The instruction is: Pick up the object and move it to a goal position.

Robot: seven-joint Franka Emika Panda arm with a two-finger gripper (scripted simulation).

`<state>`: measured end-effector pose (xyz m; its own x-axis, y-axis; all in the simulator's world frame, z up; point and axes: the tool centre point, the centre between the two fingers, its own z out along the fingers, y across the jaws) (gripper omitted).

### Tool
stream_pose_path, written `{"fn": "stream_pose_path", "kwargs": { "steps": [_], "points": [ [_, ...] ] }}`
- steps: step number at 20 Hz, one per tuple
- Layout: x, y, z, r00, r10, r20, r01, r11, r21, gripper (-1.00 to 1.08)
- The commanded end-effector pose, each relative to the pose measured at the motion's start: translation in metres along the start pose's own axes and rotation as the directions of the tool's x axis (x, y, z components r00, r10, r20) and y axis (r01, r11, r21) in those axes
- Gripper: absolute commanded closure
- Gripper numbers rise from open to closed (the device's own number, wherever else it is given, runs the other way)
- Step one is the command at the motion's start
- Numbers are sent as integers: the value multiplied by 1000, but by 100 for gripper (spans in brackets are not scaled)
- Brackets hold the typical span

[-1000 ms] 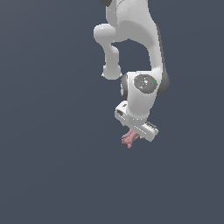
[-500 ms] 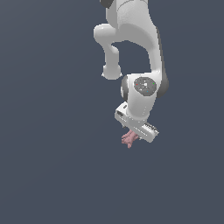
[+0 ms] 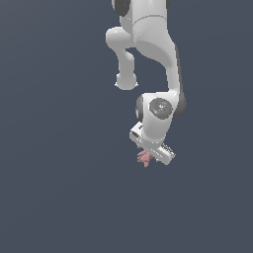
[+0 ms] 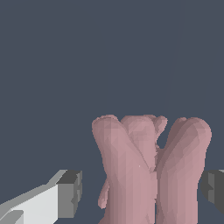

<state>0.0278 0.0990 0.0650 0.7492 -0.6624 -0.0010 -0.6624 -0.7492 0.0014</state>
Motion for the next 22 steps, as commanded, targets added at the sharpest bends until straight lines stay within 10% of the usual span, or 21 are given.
{"fn": "stream_pose_path", "kwargs": {
  "steps": [1, 2, 3, 22],
  "points": [
    [1, -1, 2, 1000, 0, -1, 0, 1000, 1, -92],
    [1, -1, 2, 1000, 0, -1, 0, 1000, 1, -92],
    [1, -1, 2, 1000, 0, -1, 0, 1000, 1, 108],
    [1, 14, -9, 1000, 0, -1, 0, 1000, 1, 108]
  ]
}}
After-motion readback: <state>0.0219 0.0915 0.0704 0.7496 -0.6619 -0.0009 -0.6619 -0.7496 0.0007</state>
